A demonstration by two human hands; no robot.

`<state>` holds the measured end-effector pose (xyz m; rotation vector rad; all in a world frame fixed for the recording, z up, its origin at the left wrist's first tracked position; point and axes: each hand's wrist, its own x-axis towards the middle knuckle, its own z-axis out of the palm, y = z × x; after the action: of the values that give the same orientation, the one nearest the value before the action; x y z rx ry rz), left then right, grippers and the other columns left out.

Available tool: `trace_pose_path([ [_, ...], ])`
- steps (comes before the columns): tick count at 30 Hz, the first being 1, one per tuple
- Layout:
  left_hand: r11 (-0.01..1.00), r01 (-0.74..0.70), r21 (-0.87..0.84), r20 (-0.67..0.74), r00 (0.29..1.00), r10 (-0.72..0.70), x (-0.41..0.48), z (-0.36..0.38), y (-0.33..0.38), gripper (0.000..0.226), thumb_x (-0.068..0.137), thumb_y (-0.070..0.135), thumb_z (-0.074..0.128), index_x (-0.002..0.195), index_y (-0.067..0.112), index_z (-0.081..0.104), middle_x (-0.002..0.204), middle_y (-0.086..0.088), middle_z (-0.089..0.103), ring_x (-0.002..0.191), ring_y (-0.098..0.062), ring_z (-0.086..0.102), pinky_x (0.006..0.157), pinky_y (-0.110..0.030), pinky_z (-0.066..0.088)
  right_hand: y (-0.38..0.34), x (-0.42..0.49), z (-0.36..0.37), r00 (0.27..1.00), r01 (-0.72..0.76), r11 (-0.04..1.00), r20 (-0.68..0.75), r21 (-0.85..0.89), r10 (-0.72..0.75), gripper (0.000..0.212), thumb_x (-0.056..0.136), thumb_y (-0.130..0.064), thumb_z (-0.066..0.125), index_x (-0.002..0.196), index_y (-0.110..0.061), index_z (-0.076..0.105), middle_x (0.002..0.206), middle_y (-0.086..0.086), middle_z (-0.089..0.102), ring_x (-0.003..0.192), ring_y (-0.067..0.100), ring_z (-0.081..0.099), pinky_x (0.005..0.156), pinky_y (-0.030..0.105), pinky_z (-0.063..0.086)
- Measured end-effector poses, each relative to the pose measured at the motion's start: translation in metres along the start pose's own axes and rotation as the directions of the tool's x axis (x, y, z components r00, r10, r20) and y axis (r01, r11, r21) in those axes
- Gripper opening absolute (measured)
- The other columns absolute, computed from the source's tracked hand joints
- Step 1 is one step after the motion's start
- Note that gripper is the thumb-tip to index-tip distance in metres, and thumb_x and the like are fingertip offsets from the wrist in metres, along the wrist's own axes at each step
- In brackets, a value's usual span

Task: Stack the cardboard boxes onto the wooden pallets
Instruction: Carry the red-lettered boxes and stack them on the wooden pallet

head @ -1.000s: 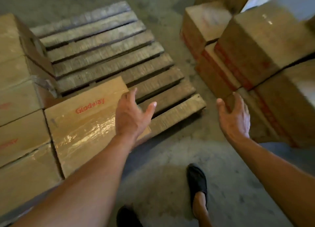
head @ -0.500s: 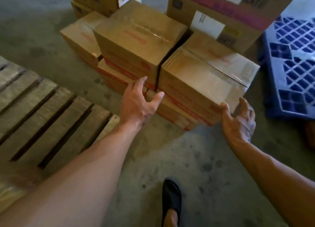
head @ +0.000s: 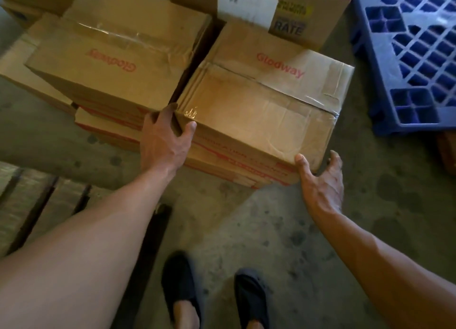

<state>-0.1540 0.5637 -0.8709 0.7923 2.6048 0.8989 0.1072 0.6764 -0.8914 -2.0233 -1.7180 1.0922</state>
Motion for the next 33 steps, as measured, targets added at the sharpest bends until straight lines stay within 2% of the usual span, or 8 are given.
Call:
trace_pose_path([
  [4, 0.999, 0.036, 0.034, 0.082, 0.996, -0.039, 0.021, 0.004, 0.001, 0.06, 0.097, 0.053, 0.056, 0.15, 0.025, 0.047, 0.145, -0.013, 0.04, 0.128, -0.032, 0.048, 0.098, -0.032, 0.04, 0.0, 0.003, 0.015, 0.999, -0.024, 0.996, -0.025, 0.09, 0.026, 0.082, 0.088, -0.067, 0.06, 0.152, -0.026, 0.03, 0.146, 0.007, 0.048, 0.132, 0.03, 0.049, 0.109, 0.053, 0.044],
  [8, 0.996, 0.061, 0.065, 0.088, 0.994, -0.066, 0.027, 0.011, 0.003, 0.058, 0.097, 0.053, 0.056, 0.148, 0.028, 0.047, 0.143, -0.014, 0.034, 0.116, -0.035, 0.053, 0.085, -0.034, 0.045, 0.003, 0.002, 0.021, 0.997, -0.061, 0.988, -0.029, 0.142, 0.065, 0.089, 0.083, -0.077, 0.054, 0.154, -0.032, 0.027, 0.149, 0.006, 0.047, 0.133, 0.031, 0.049, 0.109, 0.056, 0.044],
  [14, 0.998, 0.07, -0.004, -0.002, 0.998, -0.07, 0.03, 0.021, -0.003, 0.054, 0.089, 0.057, 0.063, 0.119, 0.011, 0.058, 0.123, -0.008, 0.045, 0.107, -0.028, 0.053, 0.084, -0.034, 0.048, 0.006, 0.009, 0.016, 0.989, -0.099, 0.975, -0.092, 0.197, 0.119, 0.072, 0.095, -0.061, 0.055, 0.156, -0.031, 0.03, 0.155, 0.005, 0.042, 0.139, 0.03, 0.044, 0.114, 0.053, 0.04],
  [17, 0.988, 0.036, -0.151, 0.081, 0.996, -0.024, 0.012, 0.025, -0.022, 0.049, 0.086, 0.058, 0.067, 0.109, 0.017, 0.052, 0.111, -0.003, 0.052, 0.097, -0.024, 0.055, 0.077, -0.033, 0.049, 0.007, 0.017, 0.009, 0.964, -0.173, 0.938, -0.145, 0.3, 0.224, 0.067, 0.095, -0.055, 0.059, 0.153, -0.03, 0.035, 0.149, 0.005, 0.046, 0.133, 0.029, 0.049, 0.111, 0.053, 0.042],
  [20, 0.91, 0.185, -0.371, 0.251, 0.963, -0.093, 0.004, 0.03, -0.037, 0.058, 0.083, 0.054, 0.076, 0.122, 0.022, 0.048, 0.117, 0.005, 0.056, 0.107, -0.016, 0.056, 0.09, -0.03, 0.044, 0.01, 0.021, 0.005, 0.959, -0.194, 0.911, -0.124, 0.365, 0.254, 0.068, 0.09, -0.057, 0.066, 0.147, -0.029, 0.043, 0.131, 0.0, 0.052, 0.121, 0.026, 0.056, 0.103, 0.053, 0.048],
  [24, 0.827, 0.322, -0.46, 0.428, 0.897, -0.111, 0.008, 0.039, -0.039, 0.09, 0.068, 0.065, 0.081, 0.143, 0.027, 0.049, 0.126, 0.009, 0.063, 0.117, -0.012, 0.059, 0.105, -0.033, 0.045, 0.012, 0.024, 0.002, 0.957, -0.273, 0.828, 0.051, 0.489, 0.285, 0.091, 0.076, -0.063, 0.076, 0.153, -0.039, 0.034, 0.143, 0.001, 0.05, 0.125, 0.029, 0.054, 0.09, 0.056, 0.049],
  [29, 0.793, 0.252, -0.555, 0.388, 0.921, -0.021, -0.009, 0.035, -0.035, 0.085, 0.064, 0.054, 0.086, 0.138, 0.035, 0.049, 0.115, 0.017, 0.064, 0.102, 0.006, 0.061, 0.092, -0.025, 0.053, 0.021, 0.022, -0.007, 0.976, -0.217, 0.79, 0.113, 0.573, 0.186, 0.094, 0.068, -0.059, 0.078, 0.151, -0.042, 0.036, 0.144, 0.002, 0.05, 0.121, 0.026, 0.057, 0.072, 0.042, 0.051],
  [33, 0.83, 0.189, -0.525, 0.301, 0.953, -0.026, -0.054, 0.033, -0.027, 0.098, 0.063, 0.067, 0.081, 0.148, 0.034, 0.045, 0.129, 0.007, 0.063, 0.114, -0.009, 0.062, 0.098, -0.031, 0.055, 0.039, 0.013, -0.028, 0.988, -0.155, 0.775, 0.087, 0.613, 0.129, 0.081, 0.066, -0.06, 0.079, 0.139, -0.047, 0.045, 0.135, -0.003, 0.055, 0.116, 0.02, 0.061, 0.073, 0.035, 0.055],
])
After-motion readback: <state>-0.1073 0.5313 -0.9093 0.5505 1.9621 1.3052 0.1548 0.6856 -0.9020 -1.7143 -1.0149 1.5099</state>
